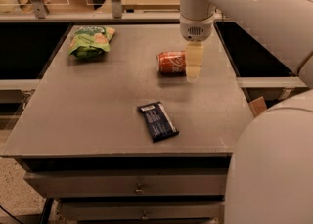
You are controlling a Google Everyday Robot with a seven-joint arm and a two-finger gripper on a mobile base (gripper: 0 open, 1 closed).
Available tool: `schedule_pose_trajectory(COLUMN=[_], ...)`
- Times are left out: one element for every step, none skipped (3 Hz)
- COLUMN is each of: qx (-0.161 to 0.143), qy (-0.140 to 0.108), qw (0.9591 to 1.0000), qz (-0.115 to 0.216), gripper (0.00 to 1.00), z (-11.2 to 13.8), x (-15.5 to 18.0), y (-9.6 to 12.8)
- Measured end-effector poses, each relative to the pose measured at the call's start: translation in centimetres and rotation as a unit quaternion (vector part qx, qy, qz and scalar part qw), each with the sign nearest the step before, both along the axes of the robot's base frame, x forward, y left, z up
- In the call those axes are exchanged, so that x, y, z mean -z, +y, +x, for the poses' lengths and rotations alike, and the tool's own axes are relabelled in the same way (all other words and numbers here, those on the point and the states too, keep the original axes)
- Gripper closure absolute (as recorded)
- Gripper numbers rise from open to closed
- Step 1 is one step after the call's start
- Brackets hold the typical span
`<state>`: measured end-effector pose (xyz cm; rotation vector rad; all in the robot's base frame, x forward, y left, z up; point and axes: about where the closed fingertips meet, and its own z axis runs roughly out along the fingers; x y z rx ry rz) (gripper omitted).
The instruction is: Knock coke can over
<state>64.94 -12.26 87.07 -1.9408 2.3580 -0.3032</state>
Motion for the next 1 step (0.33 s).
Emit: schedule_pose_trajectory(qx=[0.000], qy=[0.000], qw=[1.0000], qz=[0.000], gripper=[0.00], z=[0.00], x=[0.00], y=[0.00])
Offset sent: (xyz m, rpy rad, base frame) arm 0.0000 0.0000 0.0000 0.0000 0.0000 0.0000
